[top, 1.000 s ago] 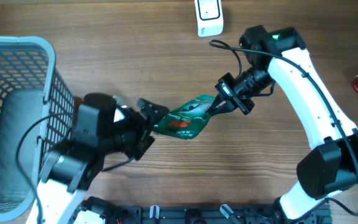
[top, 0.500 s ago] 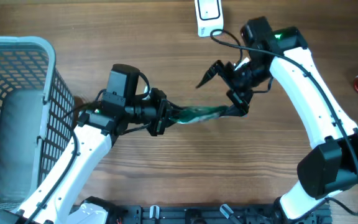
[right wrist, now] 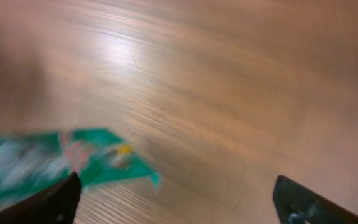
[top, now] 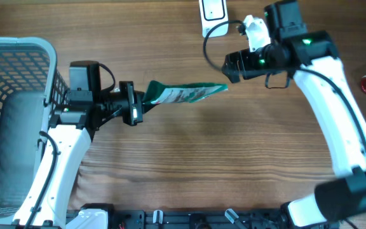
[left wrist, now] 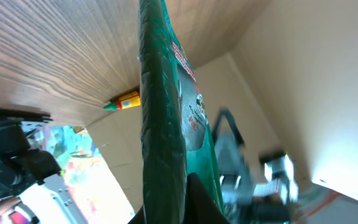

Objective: Scan the item barcode
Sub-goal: 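Release the left gripper and raise the packet with the right gripper, then hold the glove packet's back against the white scanner, then carry the glove packet to the top right edge and release it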

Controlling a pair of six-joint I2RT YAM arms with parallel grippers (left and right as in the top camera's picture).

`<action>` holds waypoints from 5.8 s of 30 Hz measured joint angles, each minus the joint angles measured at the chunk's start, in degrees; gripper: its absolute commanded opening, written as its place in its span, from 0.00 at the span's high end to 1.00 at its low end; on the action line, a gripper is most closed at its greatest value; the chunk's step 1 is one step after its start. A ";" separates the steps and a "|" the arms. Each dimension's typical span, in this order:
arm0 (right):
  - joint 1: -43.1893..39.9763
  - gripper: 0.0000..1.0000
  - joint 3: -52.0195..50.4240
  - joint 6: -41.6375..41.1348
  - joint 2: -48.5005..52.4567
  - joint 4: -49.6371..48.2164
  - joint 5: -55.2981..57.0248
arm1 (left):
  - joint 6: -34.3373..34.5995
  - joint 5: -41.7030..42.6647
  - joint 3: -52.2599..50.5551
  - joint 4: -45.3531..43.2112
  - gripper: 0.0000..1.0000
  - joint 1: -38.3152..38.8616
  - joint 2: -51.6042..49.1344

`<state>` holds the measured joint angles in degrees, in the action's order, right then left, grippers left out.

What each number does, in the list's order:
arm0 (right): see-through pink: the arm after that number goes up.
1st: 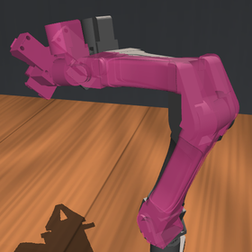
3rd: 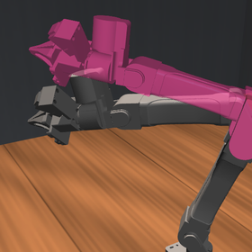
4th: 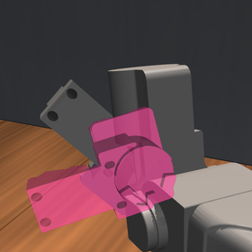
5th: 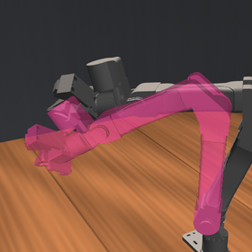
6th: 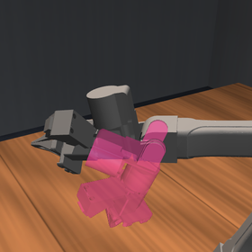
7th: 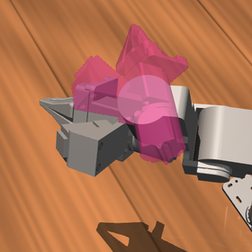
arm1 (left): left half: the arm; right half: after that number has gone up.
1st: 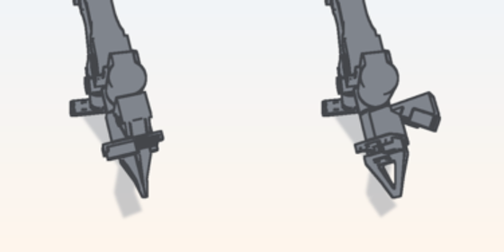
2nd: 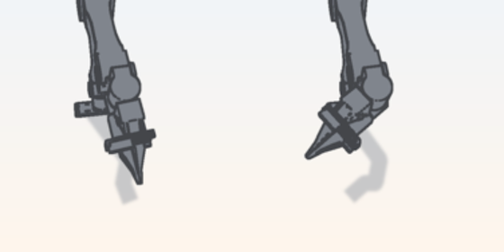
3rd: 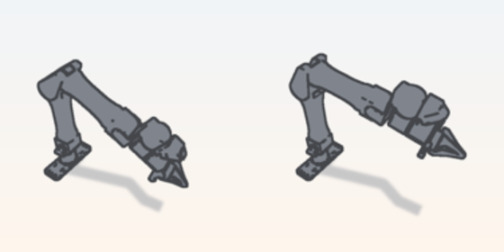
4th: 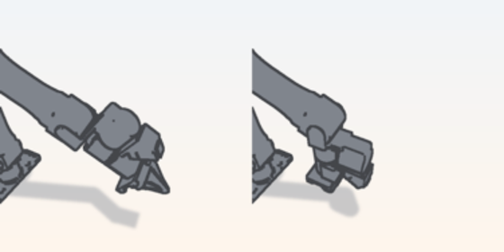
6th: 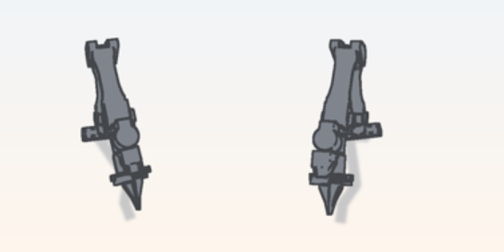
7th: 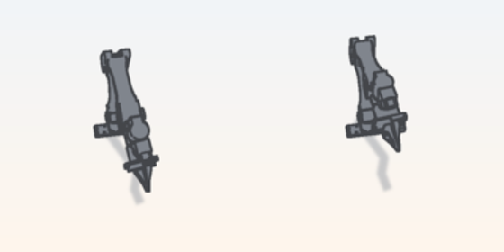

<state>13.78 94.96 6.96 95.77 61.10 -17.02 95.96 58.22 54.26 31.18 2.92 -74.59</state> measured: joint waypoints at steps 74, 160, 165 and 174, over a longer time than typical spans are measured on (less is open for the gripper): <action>-9.27 0.95 -1.05 10.58 -1.73 6.19 -46.10 | -35.74 -43.30 0.00 19.78 0.00 2.40 26.75; -22.91 0.00 -1.03 -14.05 -35.36 -14.84 -2.67 | -46.40 -79.62 0.11 11.30 0.00 22.64 16.79; -22.91 0.00 -0.74 -17.05 -46.77 2.64 -2.23 | -46.40 -79.65 0.13 11.15 0.00 22.64 13.70; -22.82 0.00 -2.03 -15.69 -50.71 15.98 6.45 | -46.40 -79.65 0.13 11.26 0.00 22.64 11.43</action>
<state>-9.04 92.92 -8.73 45.06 77.08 -10.57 49.56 -21.43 54.39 42.44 25.56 -63.16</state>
